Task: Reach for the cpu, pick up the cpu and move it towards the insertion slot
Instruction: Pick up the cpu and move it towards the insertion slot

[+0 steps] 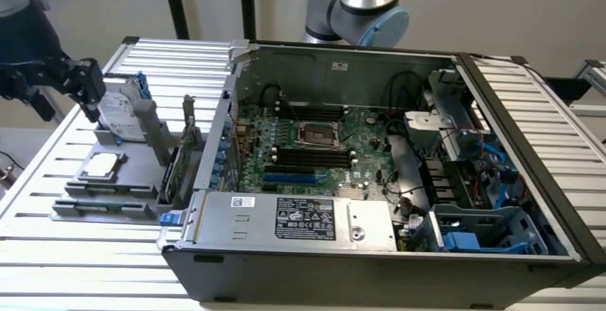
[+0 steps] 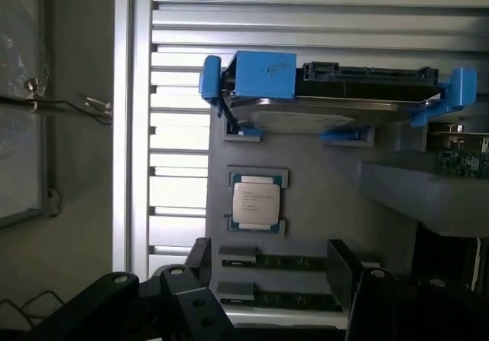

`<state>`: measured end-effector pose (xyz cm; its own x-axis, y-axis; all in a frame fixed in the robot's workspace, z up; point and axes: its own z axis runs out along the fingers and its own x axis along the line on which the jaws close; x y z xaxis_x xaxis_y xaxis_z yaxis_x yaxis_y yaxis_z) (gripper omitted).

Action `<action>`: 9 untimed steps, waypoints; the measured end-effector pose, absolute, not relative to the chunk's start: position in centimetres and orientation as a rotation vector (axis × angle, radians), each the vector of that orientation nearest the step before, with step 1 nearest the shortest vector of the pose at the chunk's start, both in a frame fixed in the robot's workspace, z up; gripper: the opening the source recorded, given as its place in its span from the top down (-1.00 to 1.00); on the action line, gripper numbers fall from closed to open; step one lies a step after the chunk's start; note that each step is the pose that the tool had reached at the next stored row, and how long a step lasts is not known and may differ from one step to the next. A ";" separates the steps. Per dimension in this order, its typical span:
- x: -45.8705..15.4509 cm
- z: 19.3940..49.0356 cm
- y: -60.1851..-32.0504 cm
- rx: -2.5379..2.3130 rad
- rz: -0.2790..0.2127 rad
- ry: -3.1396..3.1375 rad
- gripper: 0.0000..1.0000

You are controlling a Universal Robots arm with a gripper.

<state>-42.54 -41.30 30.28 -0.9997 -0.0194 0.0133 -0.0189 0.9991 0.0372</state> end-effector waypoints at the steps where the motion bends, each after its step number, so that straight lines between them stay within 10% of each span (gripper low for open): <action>1: -42.5 30.1 -41.3 0.030 -0.058 -3.127 -0.42; 9: -42.5 28.7 -41.4 0.030 -0.058 -3.127 -0.42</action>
